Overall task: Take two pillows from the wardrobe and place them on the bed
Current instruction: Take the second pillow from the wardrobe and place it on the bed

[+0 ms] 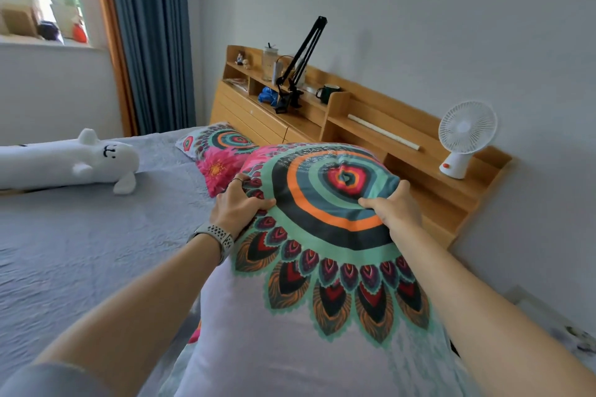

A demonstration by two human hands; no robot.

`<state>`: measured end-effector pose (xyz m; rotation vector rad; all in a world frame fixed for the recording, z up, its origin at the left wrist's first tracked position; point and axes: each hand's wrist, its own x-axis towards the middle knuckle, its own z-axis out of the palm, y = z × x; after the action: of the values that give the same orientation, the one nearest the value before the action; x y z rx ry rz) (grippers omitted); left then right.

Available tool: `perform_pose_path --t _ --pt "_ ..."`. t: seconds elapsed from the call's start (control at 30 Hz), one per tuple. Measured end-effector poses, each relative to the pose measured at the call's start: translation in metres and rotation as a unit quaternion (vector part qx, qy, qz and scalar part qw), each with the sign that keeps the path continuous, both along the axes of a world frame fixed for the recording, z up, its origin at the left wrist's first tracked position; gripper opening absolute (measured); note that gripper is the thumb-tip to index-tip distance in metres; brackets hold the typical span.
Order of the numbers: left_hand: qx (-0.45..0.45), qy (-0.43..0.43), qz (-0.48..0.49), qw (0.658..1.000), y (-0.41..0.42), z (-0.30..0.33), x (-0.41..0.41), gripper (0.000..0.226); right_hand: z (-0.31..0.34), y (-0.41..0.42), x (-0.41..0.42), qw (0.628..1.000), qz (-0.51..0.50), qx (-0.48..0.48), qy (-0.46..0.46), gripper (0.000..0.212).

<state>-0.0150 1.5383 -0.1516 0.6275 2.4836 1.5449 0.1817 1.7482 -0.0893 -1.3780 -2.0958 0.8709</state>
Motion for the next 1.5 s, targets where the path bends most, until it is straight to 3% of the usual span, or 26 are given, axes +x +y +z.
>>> perform_pose_path --t 0.33,0.63,0.93,1.13,1.5 --pt "-0.034 0.005 0.059 0.998 0.067 -0.024 -0.071 0.082 -0.024 0.094 -0.107 0.998 0.057 0.004 -0.028 0.067" --pt "-0.069 0.006 0.172 0.983 0.106 -0.066 -0.118 0.084 -0.063 0.159 -0.207 0.989 0.136 -0.003 -0.058 0.071" --pt "-0.115 -0.002 0.252 0.961 0.201 -0.106 -0.178 0.085 -0.124 0.274 -0.320 0.974 0.217 -0.069 -0.020 0.066" --pt "-0.142 -0.031 0.284 0.948 0.250 -0.155 -0.207 0.081 -0.177 0.327 -0.378 0.964 0.249 -0.083 -0.028 0.063" --pt "-0.177 -0.023 0.275 0.945 0.278 -0.268 -0.275 0.079 -0.281 0.351 -0.438 0.961 0.257 -0.036 -0.099 0.058"
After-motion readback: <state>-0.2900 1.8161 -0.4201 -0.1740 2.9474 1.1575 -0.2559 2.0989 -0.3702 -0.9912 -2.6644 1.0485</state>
